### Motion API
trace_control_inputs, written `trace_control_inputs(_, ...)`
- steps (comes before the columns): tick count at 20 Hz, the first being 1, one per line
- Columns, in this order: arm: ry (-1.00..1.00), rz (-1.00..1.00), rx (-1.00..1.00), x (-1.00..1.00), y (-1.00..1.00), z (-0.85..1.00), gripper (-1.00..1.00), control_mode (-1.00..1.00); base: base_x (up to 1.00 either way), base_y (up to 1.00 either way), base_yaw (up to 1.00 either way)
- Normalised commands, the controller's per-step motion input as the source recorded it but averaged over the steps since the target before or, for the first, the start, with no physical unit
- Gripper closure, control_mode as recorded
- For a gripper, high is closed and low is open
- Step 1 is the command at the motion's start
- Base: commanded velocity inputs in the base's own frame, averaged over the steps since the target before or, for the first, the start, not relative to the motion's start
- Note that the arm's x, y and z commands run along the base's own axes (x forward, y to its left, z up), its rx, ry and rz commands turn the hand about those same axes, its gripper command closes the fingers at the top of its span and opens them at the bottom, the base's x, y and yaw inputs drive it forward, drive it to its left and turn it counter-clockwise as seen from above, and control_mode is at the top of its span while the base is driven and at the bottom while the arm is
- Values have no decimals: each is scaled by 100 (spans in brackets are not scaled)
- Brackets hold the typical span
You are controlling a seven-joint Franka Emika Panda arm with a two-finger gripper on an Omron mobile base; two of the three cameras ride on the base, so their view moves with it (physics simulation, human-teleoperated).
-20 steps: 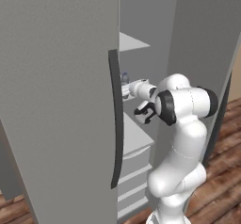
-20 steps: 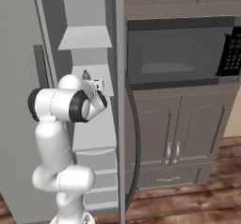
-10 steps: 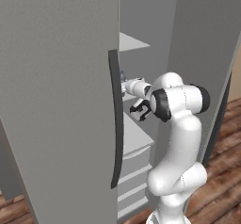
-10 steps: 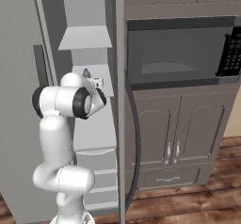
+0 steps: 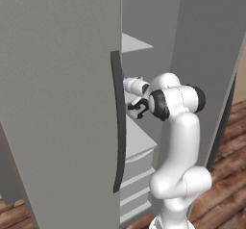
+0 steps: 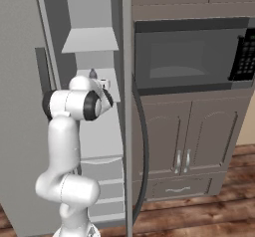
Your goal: Take the bottled waters from the counter and place them in the freezer to freeze. Close the freezer door after placing the bottles.
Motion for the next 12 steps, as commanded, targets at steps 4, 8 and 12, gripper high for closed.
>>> trace_control_inputs(4, -8, 0, 0, 47, 0, -27, 100, -100, 0, 0, 0)
trace_control_inputs(8, -13, 0, 0, 41, 0, -33, 100, -100, 0, 0, 0)
trace_control_inputs(12, -12, -3, 0, 13, 0, -43, 100, -100, 0, 0, 0)
